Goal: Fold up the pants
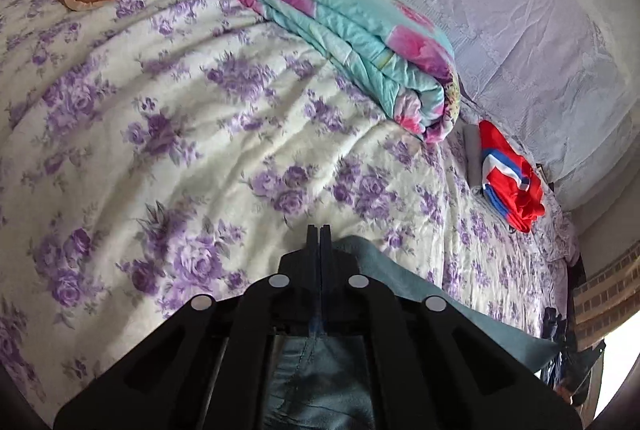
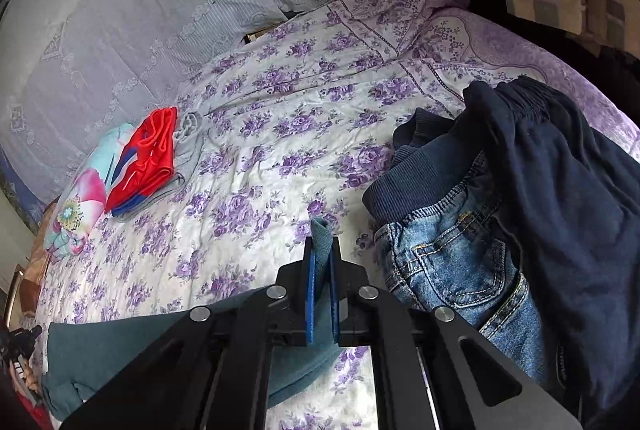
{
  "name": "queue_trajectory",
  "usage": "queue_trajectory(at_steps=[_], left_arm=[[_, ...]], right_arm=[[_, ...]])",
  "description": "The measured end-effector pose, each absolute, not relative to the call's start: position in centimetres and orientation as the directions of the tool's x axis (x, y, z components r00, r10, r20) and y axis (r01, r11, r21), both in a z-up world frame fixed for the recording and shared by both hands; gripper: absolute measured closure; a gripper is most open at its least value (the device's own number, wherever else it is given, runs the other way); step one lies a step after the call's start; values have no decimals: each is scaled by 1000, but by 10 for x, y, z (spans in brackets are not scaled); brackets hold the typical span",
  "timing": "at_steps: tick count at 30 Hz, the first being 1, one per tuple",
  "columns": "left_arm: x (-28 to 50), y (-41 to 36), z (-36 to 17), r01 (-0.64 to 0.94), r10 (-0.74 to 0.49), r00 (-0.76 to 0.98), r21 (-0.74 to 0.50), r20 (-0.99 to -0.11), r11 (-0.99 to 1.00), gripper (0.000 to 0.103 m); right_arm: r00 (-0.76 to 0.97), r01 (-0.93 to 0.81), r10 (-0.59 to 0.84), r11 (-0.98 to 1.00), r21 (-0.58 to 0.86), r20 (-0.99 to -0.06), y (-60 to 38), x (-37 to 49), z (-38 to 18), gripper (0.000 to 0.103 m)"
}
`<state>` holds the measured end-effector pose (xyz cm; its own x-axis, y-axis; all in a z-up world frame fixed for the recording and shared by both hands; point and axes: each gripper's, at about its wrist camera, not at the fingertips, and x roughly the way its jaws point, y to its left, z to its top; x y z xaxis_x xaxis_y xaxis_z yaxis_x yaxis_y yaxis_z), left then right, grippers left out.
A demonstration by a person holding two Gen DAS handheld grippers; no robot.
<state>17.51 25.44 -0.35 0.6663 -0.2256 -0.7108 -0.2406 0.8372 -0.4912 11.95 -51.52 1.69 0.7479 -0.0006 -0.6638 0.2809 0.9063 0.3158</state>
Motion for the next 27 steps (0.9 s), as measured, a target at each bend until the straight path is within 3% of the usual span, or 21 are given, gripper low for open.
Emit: queue_trajectory(at_steps=[1,3,4,5,7,9,10,11,13,18,21,27], left_arm=[[177,249,-5,-232,-220,654,-470,-723,852,102],[182,238,-7,-208,-215,636,-434,-741,877,84],[185,234,-7,-208,-201,634,-416,-746,885,62],[187,230,-7,-210,-187,639,-403,-746,891,49],[196,221,-7,-183,-198,640,-397,-742,899,47],[206,208,-13,-148,-210,605,-368,-768,918,47],[210,200,-18,-151,-165,588,-308,-792,939,59],[213,193,-21,-159,-105,577,-238,-810,958,80],[212,190,-20,-160,-68,596,-201,-800,967,100],[196,220,41,-212,-66,743,-327,-666,921,101],[200,232,71,-237,-24,784,-335,-621,912,101],[230,249,64,-320,40,765,-327,-642,889,101]], right_arm=[[746,283,0,905,317,-666,-515,119,16,97],[742,289,-2,903,318,-670,-517,118,13,97],[740,291,-2,902,319,-672,-518,116,12,97],[739,292,0,901,321,-673,-520,115,12,96],[739,295,1,899,324,-674,-522,111,11,96],[738,296,4,897,329,-675,-523,108,10,96],[739,295,6,896,331,-674,-523,107,10,96],[739,294,8,896,334,-673,-524,106,10,96],[742,294,9,894,337,-670,-524,104,10,96],[774,274,4,900,340,-633,-524,110,28,96],[783,244,21,909,338,-622,-514,131,38,96],[754,238,42,913,332,-655,-496,194,24,96]])
